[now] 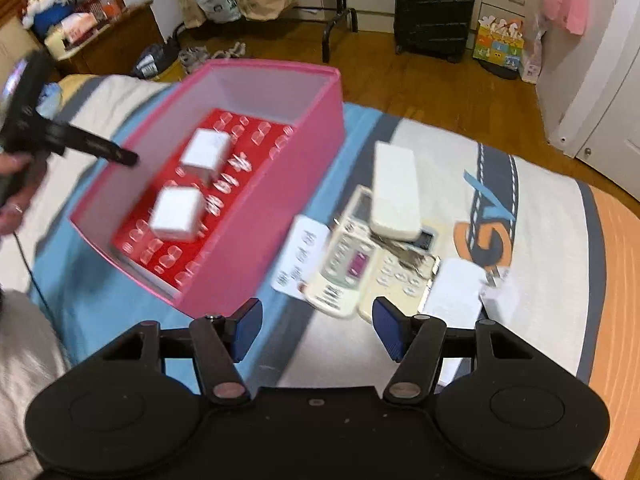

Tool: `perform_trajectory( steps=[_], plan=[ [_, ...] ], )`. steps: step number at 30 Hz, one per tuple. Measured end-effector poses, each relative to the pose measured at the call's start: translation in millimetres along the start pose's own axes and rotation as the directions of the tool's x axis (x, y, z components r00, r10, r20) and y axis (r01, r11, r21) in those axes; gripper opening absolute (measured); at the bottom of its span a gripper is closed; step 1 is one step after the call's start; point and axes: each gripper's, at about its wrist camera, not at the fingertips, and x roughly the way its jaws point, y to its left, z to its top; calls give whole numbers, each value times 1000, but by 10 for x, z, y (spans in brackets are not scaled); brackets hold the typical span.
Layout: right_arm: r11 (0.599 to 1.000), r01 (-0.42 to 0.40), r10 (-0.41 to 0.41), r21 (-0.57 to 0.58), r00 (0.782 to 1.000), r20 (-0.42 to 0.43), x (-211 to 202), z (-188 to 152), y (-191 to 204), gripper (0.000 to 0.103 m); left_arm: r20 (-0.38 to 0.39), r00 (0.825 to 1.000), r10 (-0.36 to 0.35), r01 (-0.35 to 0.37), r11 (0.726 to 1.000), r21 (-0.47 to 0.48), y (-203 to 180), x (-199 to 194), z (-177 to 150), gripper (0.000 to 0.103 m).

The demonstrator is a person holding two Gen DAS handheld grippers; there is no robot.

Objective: Organize rigid objects
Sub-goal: 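Grasp the white power bank with the right gripper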

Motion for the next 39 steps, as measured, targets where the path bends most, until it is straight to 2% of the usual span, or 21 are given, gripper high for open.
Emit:
perform_trajectory(
  steps=[3,7,12,17,21,22,25,27,30,33,38,39],
  plan=[
    [1000,10,-10,11,1000,-1,195,-125,-105,66,11,1000,-10,10,1000,0,18,-19,-42,2],
    [996,87,-87,5,995,-41,439,-227,-234,66,21,1000,-21,21,1000,-9,38,-44,-57,2],
    [980,185,-177,78,980,-93,610,-339,-505,66,18,1000,-17,17,1000,-5,23,-53,-69,2],
    [961,234,-216,150,968,-127,892,-391,-689,71,-9,1000,5,-4,999,43,-40,-6,-94,2],
    [958,230,-209,172,969,-128,1057,-385,-757,69,-27,1000,6,-5,998,55,-38,20,-114,2],
    [957,227,-207,181,971,-122,1051,-382,-765,66,-28,1000,8,-6,998,58,-43,21,-116,2],
    [954,234,-212,188,969,-129,976,-355,-735,65,-31,999,11,-9,998,63,-51,22,-114,2],
    [955,232,-207,183,967,-148,921,-368,-683,65,-34,999,9,-7,998,60,-46,21,-120,2],
    [969,199,-163,147,961,-225,864,-492,-561,66,-37,999,9,-7,998,61,-40,19,-136,3],
    [974,198,-163,112,951,-262,916,-569,-475,66,-36,999,11,-9,998,61,-38,17,-143,3],
    [967,220,-189,130,958,-216,999,-482,-527,70,-34,999,7,-5,998,57,-23,17,-161,3],
    [966,215,-183,143,961,-208,1007,-477,-554,67,-34,999,7,-5,998,57,-24,17,-159,3]
  ],
)
